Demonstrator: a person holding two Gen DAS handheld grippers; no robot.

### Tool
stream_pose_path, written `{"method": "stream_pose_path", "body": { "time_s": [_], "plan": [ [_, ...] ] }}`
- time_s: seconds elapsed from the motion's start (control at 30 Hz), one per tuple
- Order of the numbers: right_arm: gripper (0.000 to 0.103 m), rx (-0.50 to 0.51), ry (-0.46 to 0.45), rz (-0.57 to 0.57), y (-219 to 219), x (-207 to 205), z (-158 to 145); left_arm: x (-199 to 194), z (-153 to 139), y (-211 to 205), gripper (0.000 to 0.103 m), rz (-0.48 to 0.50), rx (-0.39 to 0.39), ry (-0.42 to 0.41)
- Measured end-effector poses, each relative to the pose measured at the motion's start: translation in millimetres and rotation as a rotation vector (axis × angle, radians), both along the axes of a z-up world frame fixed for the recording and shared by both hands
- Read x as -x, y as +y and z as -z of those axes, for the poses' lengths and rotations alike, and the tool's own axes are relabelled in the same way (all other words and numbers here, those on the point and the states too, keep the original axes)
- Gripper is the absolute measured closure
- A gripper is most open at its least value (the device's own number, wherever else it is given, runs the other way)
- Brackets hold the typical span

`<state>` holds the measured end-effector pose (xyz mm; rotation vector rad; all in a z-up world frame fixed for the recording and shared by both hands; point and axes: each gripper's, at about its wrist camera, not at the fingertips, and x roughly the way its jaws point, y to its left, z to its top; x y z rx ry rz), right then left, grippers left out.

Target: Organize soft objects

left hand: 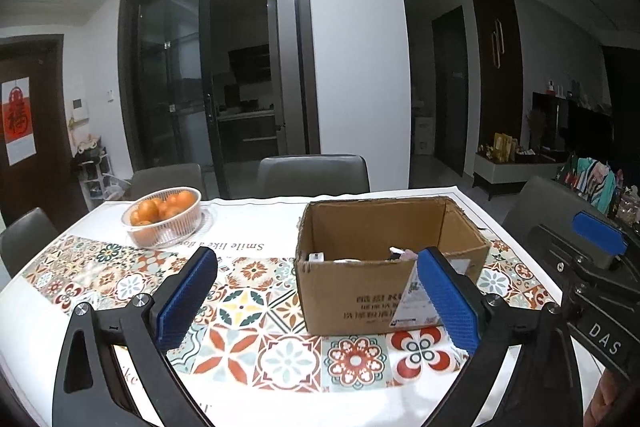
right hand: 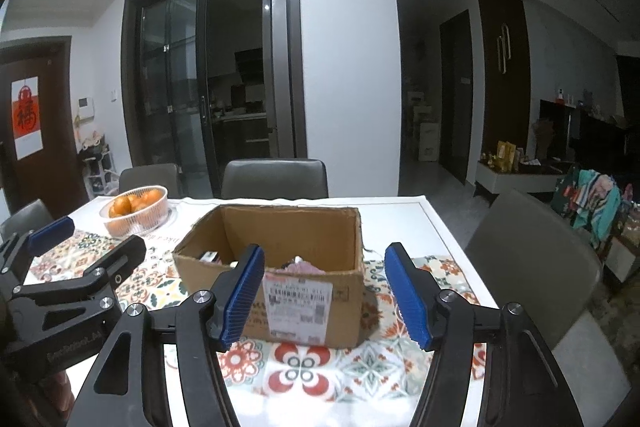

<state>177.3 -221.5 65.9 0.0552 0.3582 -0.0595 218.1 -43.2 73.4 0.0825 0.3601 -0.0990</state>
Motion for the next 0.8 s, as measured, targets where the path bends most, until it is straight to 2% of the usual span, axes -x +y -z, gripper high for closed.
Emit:
{"method": "stream_pose_path", "body": {
  "time_s": [0.3, 0.8],
  "plan": [
    [0.038, 0.002, -0.007, 0.001, 4.9, 48.3, 0.6, 44.6, 1.1, 6.9, 0.0, 0.003, -0.002, -0.005],
    [0.035, -0.005, 0.018, 0.018, 13.2, 98.3, 13.5, 107.3, 11.6, 20.4, 0.0, -0.009, -0.019, -0.041]
  ]
}}
